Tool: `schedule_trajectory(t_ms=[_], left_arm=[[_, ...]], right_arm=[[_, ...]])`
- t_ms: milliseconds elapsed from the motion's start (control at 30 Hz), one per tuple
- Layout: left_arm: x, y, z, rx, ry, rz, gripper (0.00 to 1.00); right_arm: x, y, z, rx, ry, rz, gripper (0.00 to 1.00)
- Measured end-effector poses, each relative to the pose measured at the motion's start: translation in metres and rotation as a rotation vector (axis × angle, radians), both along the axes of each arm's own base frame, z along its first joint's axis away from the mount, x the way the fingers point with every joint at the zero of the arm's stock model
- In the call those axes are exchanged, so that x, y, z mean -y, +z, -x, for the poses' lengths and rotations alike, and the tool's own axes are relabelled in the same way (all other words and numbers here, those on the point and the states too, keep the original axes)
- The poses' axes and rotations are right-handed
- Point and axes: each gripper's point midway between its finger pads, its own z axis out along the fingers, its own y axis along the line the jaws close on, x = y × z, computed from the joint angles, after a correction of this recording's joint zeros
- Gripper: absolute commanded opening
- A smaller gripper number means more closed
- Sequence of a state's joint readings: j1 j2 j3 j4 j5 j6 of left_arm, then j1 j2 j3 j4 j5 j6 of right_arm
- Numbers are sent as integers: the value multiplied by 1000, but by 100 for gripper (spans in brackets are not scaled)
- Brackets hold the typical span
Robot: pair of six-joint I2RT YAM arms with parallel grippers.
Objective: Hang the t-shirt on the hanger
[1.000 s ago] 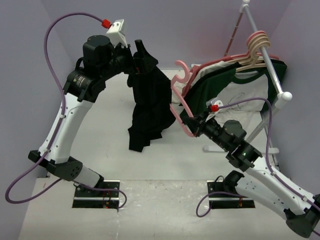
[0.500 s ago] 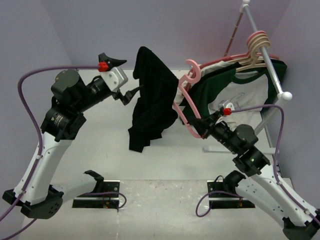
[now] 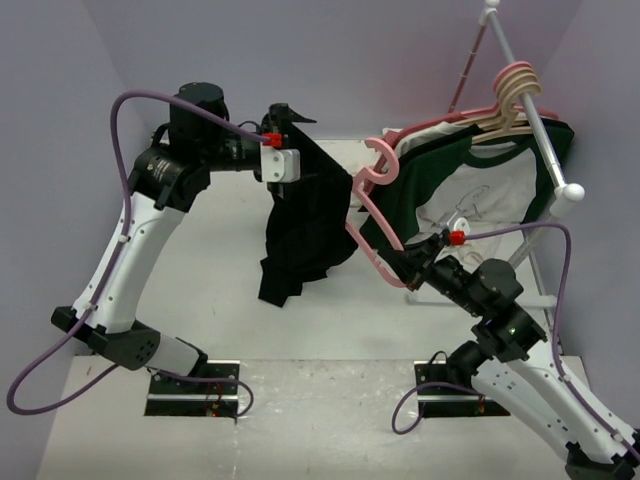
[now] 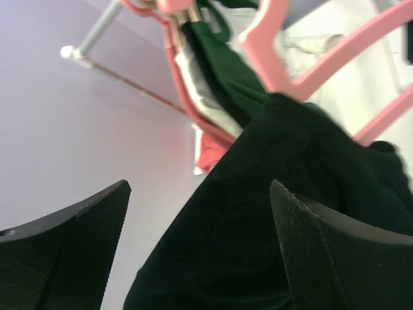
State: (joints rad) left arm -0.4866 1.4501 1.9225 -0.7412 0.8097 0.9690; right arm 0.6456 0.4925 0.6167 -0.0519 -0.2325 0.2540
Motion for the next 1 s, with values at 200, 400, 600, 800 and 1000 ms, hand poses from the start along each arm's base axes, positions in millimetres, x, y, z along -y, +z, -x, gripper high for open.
schedule_trajectory(t_ms=[200, 400, 600, 800, 1000], left_arm=[[4, -31, 21, -107, -104, -61, 70], [6, -63, 27, -203, -129, -101, 67], [12, -84, 29, -269, -118, -139, 52], [9, -106, 29, -330, -60, -197, 3], [-1, -130, 38, -411, -22, -228, 0]], right_arm=[[-4, -9, -2, 4, 21, 45, 0], [-13, -12, 2, 21, 95, 113, 0], [-18, -13, 5, 46, 140, 147, 0], [-16, -16, -3, 57, 122, 183, 0], [-13, -32, -8, 27, 111, 238, 0]])
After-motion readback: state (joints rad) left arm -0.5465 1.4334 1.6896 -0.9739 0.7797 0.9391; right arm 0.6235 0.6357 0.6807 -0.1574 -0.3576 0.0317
